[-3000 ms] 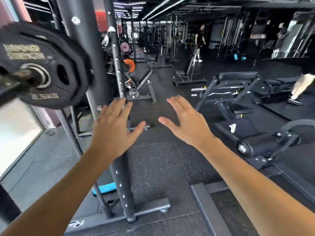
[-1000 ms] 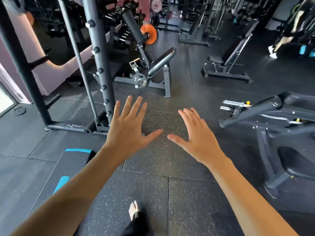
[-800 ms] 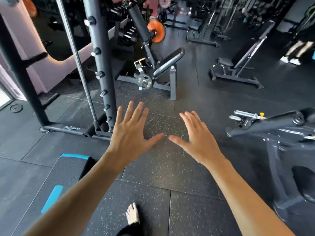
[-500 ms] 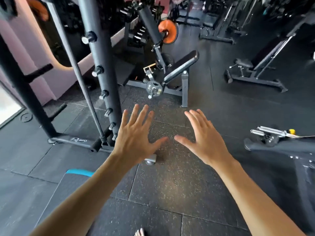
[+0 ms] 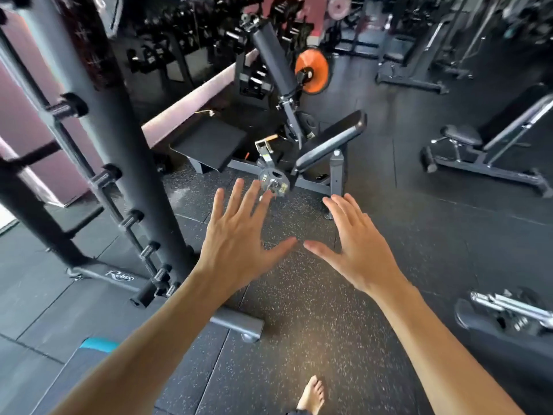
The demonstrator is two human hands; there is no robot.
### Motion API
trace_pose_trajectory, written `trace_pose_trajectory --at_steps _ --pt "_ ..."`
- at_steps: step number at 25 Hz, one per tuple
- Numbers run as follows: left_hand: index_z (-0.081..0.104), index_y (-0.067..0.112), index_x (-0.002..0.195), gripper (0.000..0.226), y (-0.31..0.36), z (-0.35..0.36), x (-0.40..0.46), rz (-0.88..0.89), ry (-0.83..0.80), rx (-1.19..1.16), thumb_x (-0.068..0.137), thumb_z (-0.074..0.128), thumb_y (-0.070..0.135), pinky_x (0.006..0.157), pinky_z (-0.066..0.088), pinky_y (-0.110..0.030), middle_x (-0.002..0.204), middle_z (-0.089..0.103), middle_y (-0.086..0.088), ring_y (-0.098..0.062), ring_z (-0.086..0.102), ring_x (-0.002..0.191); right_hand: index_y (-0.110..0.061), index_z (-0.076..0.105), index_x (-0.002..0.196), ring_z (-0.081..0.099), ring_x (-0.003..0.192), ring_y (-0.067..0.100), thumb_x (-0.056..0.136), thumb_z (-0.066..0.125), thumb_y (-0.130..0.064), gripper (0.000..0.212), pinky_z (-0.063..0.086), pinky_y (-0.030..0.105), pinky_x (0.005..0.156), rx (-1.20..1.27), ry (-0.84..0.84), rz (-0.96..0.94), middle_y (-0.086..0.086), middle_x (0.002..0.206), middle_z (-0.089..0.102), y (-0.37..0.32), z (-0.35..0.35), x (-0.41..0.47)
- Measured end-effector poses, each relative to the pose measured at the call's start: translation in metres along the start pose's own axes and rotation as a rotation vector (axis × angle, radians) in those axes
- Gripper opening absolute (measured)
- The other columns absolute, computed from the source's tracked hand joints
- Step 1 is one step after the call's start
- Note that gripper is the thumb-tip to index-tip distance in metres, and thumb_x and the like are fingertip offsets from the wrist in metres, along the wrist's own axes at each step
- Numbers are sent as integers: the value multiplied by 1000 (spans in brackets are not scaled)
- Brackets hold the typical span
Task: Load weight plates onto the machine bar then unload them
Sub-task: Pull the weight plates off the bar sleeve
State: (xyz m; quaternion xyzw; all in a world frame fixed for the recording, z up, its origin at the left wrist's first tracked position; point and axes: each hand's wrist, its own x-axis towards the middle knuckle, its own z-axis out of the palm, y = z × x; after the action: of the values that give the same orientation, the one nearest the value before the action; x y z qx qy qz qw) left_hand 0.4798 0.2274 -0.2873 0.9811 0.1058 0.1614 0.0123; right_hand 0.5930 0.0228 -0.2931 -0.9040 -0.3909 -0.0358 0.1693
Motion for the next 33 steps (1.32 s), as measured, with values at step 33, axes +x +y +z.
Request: trace_pose_trajectory --at_steps 33 --pt "31 19 155 91 -214 38 455 -823 367 354 87 27 79 123 19 -52 164 26 -5 -27 19 153 -23 13 159 -3 154 8 83 35 -84 100 27 50 120 265 7 -976 -8 167 9 10 8 702"
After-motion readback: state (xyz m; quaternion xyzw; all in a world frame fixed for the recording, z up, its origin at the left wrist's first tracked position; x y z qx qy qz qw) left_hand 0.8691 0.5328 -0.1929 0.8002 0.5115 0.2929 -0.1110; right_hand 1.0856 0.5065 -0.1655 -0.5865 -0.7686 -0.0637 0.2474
